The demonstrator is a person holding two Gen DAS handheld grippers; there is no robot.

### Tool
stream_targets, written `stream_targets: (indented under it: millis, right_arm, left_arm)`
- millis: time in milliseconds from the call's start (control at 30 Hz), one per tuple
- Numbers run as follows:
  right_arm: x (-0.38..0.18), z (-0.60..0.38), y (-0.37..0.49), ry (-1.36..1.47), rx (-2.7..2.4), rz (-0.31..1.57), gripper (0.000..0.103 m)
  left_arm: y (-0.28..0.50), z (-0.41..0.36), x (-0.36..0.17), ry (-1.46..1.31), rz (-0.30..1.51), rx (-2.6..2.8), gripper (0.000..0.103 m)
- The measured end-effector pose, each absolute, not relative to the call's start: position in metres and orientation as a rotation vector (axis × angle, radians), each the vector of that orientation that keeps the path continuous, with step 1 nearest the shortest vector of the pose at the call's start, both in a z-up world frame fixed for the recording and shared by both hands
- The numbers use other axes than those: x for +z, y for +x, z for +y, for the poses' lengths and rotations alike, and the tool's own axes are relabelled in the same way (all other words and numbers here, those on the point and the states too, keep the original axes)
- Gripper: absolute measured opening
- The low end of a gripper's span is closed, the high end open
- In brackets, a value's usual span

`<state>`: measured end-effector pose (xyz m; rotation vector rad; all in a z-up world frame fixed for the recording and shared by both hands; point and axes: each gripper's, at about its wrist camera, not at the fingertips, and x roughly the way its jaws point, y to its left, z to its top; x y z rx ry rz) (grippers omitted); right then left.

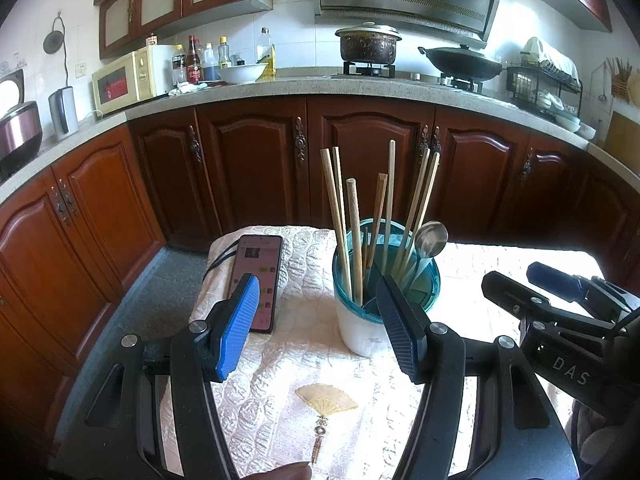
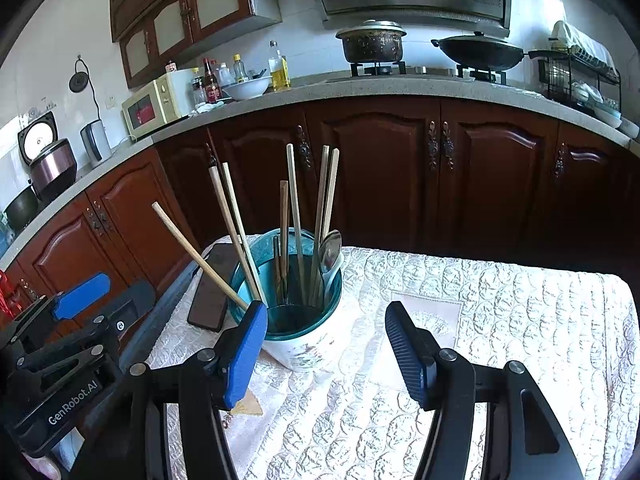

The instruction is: Organize utensils

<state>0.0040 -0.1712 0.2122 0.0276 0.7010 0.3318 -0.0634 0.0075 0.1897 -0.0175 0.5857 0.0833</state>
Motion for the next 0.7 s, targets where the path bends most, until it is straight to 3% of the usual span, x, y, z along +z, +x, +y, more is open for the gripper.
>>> stream_targets:
  millis: [700]
  right_arm:
    - [0.2088, -0.1631, 0.0055, 0.012, 0.339, 0.716, 0.059]
  left_arm:
    - [-0.0613, 0.0127, 0.189, -0.034, 0.593, 0.081, 0.061]
